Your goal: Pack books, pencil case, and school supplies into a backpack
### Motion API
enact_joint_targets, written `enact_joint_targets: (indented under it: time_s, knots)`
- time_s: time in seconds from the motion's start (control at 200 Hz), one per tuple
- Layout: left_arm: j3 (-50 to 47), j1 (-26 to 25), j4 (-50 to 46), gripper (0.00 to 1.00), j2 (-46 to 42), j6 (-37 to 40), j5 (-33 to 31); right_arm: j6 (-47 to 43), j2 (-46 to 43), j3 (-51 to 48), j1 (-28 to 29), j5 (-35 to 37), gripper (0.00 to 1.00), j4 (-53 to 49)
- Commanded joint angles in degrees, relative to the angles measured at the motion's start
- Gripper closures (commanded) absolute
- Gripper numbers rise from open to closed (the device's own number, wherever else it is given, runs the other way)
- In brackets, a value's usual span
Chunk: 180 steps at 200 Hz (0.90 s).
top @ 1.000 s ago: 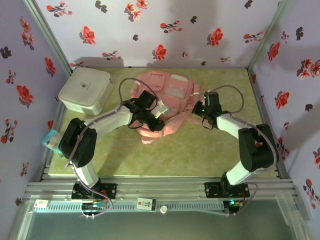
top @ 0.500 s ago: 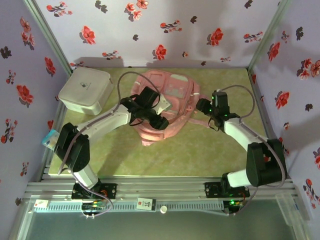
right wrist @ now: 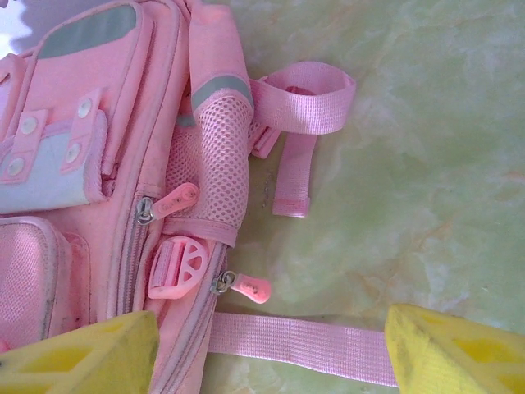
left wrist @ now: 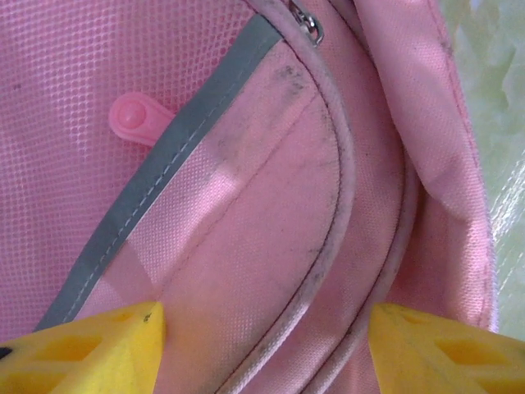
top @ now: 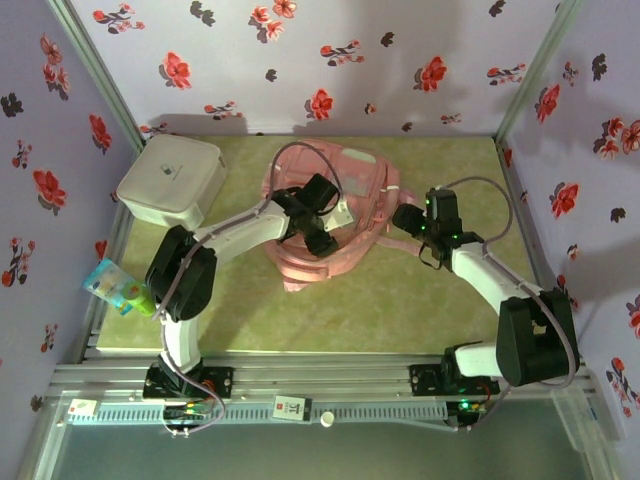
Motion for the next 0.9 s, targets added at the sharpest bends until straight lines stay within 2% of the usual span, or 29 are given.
enact_joint_targets:
  time_s: [0.0,0.15,0.48,0.565,0.65,0.76,0.895]
  knots:
    - [2.89,-0.41,-0.41,0.38,2.16,4.45,-1.02,1.22,-1.19,-0.50,0.01,-0.73,0.27,-0.43]
    - [2.80,-0.25,2.20,0.43,3.44,5.71,-2.43,1.41,-1.30,-0.50,-0.01,-1.01,0.27,-0.25]
    - [4.38,-0.26,0.73,0.44,5.47,9.56,-3.32,1.63,-1.08,0.55,-0.02,-1.44,0.27,-0.35]
    - [4.01,-0.25,1.51,0.52,4.74,9.67,-3.65,1.70,-1.11,0.61,-0.02,-1.45,0.26,-0.38]
    - [3.50,-0.26,2.91,0.66,3.00,9.15,-3.90,1.79,-1.22,0.70,-0.05,-1.79,0.26,-0.24]
    - [2.19,-0.25,5.18,0.79,-0.79,7.75,-4.07,1.13,-0.81,0.44,-0.01,-7.13,0.26,3.13]
    - [-1.62,-0.22,9.20,0.90,-6.18,6.67,-3.98,1.10,1.54,2.27,-0.01,-12.30,0.26,6.78]
